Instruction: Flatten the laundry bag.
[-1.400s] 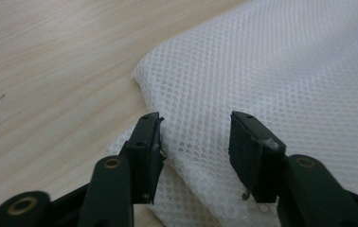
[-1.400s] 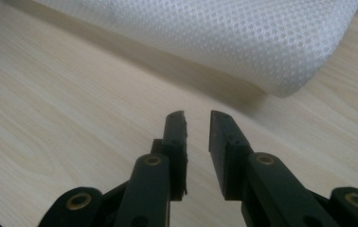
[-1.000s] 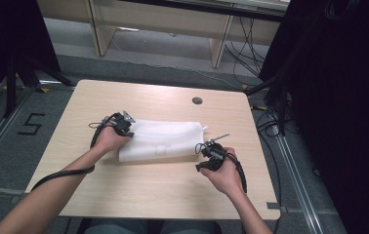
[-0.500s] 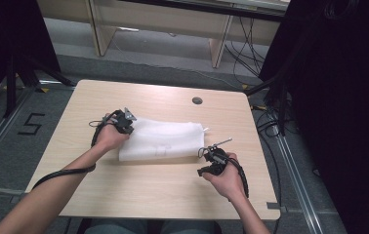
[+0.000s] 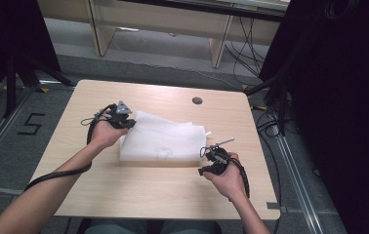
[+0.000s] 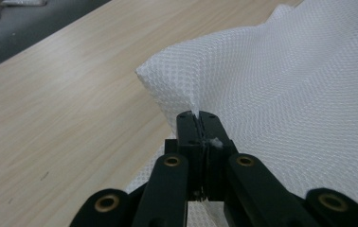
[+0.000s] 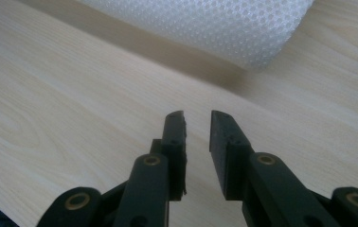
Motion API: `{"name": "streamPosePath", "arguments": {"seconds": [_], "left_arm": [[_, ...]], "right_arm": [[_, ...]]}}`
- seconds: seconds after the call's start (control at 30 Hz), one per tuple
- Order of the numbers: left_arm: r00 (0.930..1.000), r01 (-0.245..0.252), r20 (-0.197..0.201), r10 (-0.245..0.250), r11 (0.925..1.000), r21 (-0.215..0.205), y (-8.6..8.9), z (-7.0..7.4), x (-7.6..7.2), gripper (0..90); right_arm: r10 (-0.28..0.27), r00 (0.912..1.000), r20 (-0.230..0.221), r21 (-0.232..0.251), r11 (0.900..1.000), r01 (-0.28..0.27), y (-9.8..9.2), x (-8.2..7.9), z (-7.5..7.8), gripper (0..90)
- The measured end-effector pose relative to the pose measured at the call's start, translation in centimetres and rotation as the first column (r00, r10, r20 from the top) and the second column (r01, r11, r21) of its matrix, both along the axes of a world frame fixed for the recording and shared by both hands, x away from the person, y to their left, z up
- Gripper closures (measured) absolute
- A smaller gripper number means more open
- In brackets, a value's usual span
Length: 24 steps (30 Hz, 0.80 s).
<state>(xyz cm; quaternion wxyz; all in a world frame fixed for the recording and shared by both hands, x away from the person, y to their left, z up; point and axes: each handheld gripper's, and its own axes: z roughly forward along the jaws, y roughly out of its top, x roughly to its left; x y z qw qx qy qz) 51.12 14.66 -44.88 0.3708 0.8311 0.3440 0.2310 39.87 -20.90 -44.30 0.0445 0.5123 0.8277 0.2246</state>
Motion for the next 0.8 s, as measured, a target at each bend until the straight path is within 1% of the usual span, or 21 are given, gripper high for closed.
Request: {"name": "streamPosePath", "arguments": {"seconds": [0.07, 0.1, 0.17, 0.2, 0.37, 0.4, 0.43, 0.47, 0.5, 0.53, 0.57, 0.6, 0.63, 0.67, 0.7, 0.73, 0.77, 0.8], "left_arm": [[1.0, 0.001, 0.008, 0.0, 0.9998, -0.019, 0.2, 0.2, -0.2, 88.3], [0.9998, 0.009, 0.018, -0.008, 0.9998, -0.018, 0.3, 0.3, -0.2, 88.3], [0.9996, 0.007, 0.028, -0.006, 0.9994, -0.035, 0.4, 0.5, -0.5, 88.3], [0.9991, 0.014, 0.04, -0.012, 0.9993, -0.036, 0.4, 0.7, -0.6, 88.3], [0.9957, 0.052, 0.08, -0.047, 0.9966, -0.065, 0.1, 1.7, -1.7, 88.4], [0.9942, 0.064, 0.09, -0.058, 0.9957, -0.066, 0.0, 2.0, -2.0, 88.4], [0.9942, 0.064, 0.09, -0.058, 0.9957, -0.066, 0.0, 2.0, -2.0, 88.4], [0.9905, 0.092, 0.109, -0.083, 0.993, -0.074, -0.2, 2.4, -2.6, 88.4], [0.9878, 0.113, 0.117, -0.102, 0.9894, -0.09, -0.3, 2.5, -2.9, 88.4], [0.9823, 0.151, 0.125, -0.139, 0.9849, -0.085, -0.3, 2.6, -3.1, 88.4], [0.9801, 0.165, 0.127, -0.152, 0.9816, -0.096, -0.4, 2.7, -3.4, 88.4], [0.9781, 0.174, 0.133, -0.16, 0.9796, -0.101, -0.4, 2.7, -3.6, 88.4], [0.9743, 0.19, 0.142, -0.175, 0.9771, -0.096, -0.3, 2.8, -3.8, 88.4], [0.9715, 0.204, 0.144, -0.188, 0.9735, -0.103, -0.3, 2.8, -4.0, 88.4], [0.9685, 0.219, 0.144, -0.203, 0.9702, -0.104, -0.2, 2.8, -4.2, 88.4], [0.9664, 0.227, 0.147, -0.211, 0.9687, -0.101, -0.2, 2.8, -4.4, 88.4], [0.9651, 0.233, 0.147, -0.217, 0.9672, -0.102, -0.2, 2.8, -4.6, 88.4], [0.9628, 0.244, 0.146, -0.227, 0.9642, -0.105, -0.2, 2.8, -4.8, 88.4]], "right_arm": [[0.006, 0.9999, 0.01, 0.003, 1.0, -0.006, -0.1, 0.0, 0.0, 76.8], [0.004, 0.9999, 0.01, 0.003, 1.0, -0.005, -0.1, 0.0, 0.0, 76.8], [0.003, 1.0, 0.007, 0.004, 1.0, -0.003, 0.0, 0.0, 0.0, 76.8], [0.016, 0.9998, 0.015, 0.007, 1.0, -0.016, 0.0, 0.1, -0.1, 76.7], [0.013, 0.9996, 0.023, 0.013, 1.0, -0.014, 0.1, 0.1, 0.1, 76.5], [-0.004, 0.9999, 0.014, 0.01, 1.0, 0.004, 0.1, 0.0, 0.2, 76.5], [-0.022, 0.9998, -0.004, 0.033, 0.999, 0.022, 0.2, 0.0, 0.3, 76.5], [-0.018, 0.9998, -0.001, 0.033, 0.999, 0.018, 0.1, 0.0, 0.4, 76.4], [-0.009, 0.9997, 0.021, 0.023, 1.0, 0.008, 0.1, 0.0, 0.3, 76.3], [-0.007, 0.9995, 0.029, 0.025, 1.0, 0.006, 0.0, -0.1, 0.4, 76.3], [-0.001, 0.9995, 0.03, 0.026, 1.0, 0.001, 0.0, 0.0, 0.4, 76.3], [-0.008, 0.9997, 0.024, 0.028, 1.0, 0.007, 0.0, 0.0, 0.5, 76.3], [-0.008, 0.9995, 0.032, 0.027, 1.0, 0.007, 0.0, 0.0, 0.5, 76.3], [-0.014, 0.9993, 0.034, 0.032, 0.999, 0.013, 0.0, 0.0, 0.6, 76.3], [-0.02, 0.9995, 0.024, 0.036, 0.999, 0.019, 0.0, 0.0, 0.7, 76.3], [-0.014, 0.9992, 0.039, 0.029, 1.0, 0.013, -0.1, 0.0, 0.6, 76.2], [-0.025, 0.9993, 0.029, 0.039, 0.999, 0.024, 0.0, 0.0, 0.8, 76.1], [-0.007, 0.9987, 0.051, 0.029, 1.0, 0.005, -0.2, 0.0, 0.7, 76.1]]}}
